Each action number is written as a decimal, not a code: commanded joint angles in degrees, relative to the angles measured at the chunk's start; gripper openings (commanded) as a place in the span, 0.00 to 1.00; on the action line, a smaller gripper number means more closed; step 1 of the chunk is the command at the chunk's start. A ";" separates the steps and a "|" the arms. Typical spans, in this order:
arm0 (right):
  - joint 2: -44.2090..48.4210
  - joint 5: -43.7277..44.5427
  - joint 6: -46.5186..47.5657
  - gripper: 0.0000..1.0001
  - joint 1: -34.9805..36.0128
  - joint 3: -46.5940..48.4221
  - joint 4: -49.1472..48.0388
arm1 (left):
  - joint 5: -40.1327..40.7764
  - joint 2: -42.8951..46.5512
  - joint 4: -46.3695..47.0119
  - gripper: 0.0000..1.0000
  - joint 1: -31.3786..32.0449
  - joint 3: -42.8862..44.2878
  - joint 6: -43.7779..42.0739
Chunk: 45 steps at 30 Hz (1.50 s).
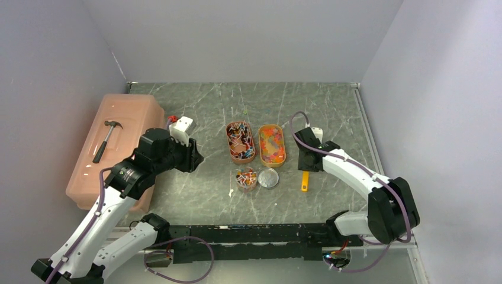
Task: Pack the candies
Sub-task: Place the spatula at the center of the board.
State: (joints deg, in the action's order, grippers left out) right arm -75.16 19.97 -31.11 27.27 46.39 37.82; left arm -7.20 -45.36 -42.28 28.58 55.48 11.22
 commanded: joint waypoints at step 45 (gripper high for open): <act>18.10 -22.03 3.32 0.62 -10.18 -0.27 -9.17 | 1.27 -0.18 2.03 0.40 -0.19 -0.37 -0.94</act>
State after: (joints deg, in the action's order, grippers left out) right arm -59.61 5.21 -28.01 15.33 43.51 30.11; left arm -5.74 -46.94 -42.22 28.58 54.87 11.20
